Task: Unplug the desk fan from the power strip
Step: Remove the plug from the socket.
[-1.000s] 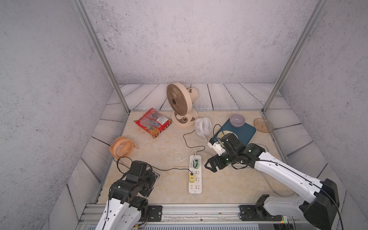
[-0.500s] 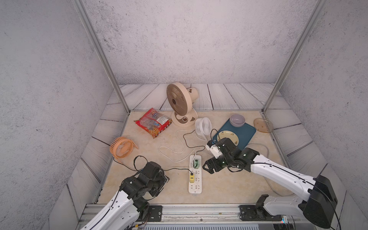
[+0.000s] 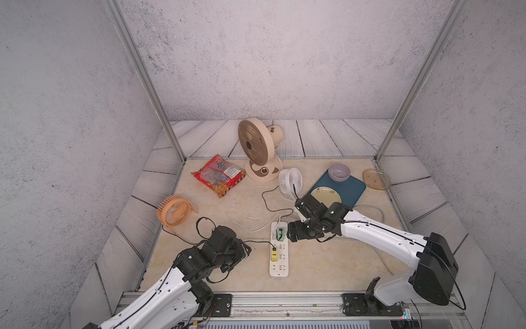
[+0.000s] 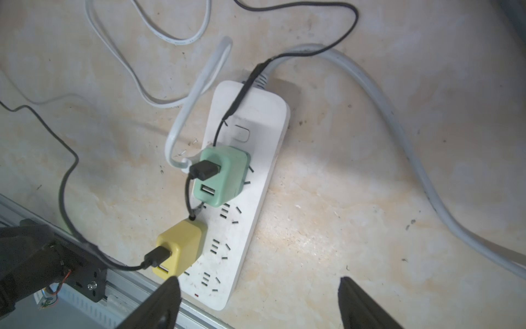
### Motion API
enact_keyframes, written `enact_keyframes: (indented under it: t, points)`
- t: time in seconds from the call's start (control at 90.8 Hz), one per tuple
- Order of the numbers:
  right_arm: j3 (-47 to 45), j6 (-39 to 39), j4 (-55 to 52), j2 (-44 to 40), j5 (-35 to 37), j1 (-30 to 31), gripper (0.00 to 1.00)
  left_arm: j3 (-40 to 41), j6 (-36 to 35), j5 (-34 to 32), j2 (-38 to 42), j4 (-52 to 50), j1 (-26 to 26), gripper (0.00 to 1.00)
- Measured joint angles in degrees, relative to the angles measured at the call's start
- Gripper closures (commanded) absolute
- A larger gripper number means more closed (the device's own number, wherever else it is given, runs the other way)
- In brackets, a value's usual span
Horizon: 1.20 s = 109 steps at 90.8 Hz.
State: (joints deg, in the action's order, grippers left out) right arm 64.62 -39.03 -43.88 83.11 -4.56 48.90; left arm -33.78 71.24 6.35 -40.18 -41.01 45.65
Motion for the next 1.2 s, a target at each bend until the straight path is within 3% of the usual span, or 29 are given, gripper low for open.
enact_keyframes:
  t: [0.231, 0.429, 0.539, 0.727, 0.947, 1.2]
  points:
    - [-2.58, -5.75, -1.05, -1.33, -1.11, 0.0, 0.13, -13.09, -7.76, -9.46, -13.33, -3.06, 14.99, 0.17]
    - [-8.28, -12.26, 1.66, -5.33, -2.62, -0.9, 0.12, -18.14, -11.28, -14.01, -22.38, -5.92, 17.86, 0.1]
    - [-10.8, -15.69, 4.31, -5.88, -4.44, -2.08, 0.12, -20.41, -13.31, -14.75, -26.14, -7.02, 17.88, 0.11]
    - [-14.64, -19.87, 8.7, -5.97, -8.37, -4.79, 0.12, -24.2, -16.24, -13.4, -33.88, -7.08, 17.94, 0.25]
    - [-18.34, -22.03, 15.1, -6.19, -14.56, -7.82, 0.13, -28.7, -17.35, -13.14, -42.1, -8.35, 18.12, 0.27]
    - [-19.21, -23.37, 21.44, -3.48, -20.26, -7.76, 0.17, -29.51, -17.94, -12.28, -45.4, -8.9, 17.81, 0.33]
